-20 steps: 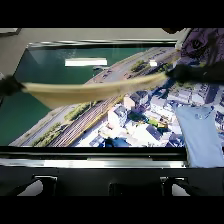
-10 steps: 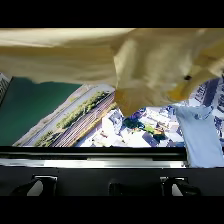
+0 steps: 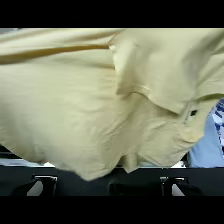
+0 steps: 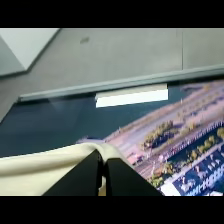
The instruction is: Fold the clothes and pants, and hang the long-sleeved shirts on hangers.
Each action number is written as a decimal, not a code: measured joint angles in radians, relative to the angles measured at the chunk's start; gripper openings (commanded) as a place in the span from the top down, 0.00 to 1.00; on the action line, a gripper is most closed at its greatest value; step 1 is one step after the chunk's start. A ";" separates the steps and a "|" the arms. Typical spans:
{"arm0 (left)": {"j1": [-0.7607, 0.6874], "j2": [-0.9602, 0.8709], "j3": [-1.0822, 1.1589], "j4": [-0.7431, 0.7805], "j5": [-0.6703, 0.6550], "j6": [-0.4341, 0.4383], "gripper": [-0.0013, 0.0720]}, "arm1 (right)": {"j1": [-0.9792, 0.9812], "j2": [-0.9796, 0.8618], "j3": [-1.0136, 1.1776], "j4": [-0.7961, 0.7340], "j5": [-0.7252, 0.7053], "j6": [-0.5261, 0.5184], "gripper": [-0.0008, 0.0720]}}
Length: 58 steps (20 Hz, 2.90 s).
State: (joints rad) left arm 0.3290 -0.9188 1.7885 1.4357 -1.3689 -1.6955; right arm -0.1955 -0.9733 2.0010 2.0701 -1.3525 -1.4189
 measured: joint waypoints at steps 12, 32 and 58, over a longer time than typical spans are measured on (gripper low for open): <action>-0.161 -0.760 -0.128 0.028 0.370 0.044 0.97 | 0.117 -0.811 -0.044 -0.062 0.205 -0.046 0.95; -0.228 -0.948 -0.086 -0.023 -0.009 0.043 0.97 | 0.137 -0.936 -0.044 -0.209 -0.060 -0.031 0.95; 0.099 -0.422 -0.688 -0.150 0.166 0.020 0.20 | -0.187 -0.432 -0.886 0.038 -0.056 -0.243 0.34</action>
State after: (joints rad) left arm 0.4278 -1.3411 1.1007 1.2858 -1.2026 -1.6756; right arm -0.3824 -1.4055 1.1152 2.1078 -1.4090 -1.6615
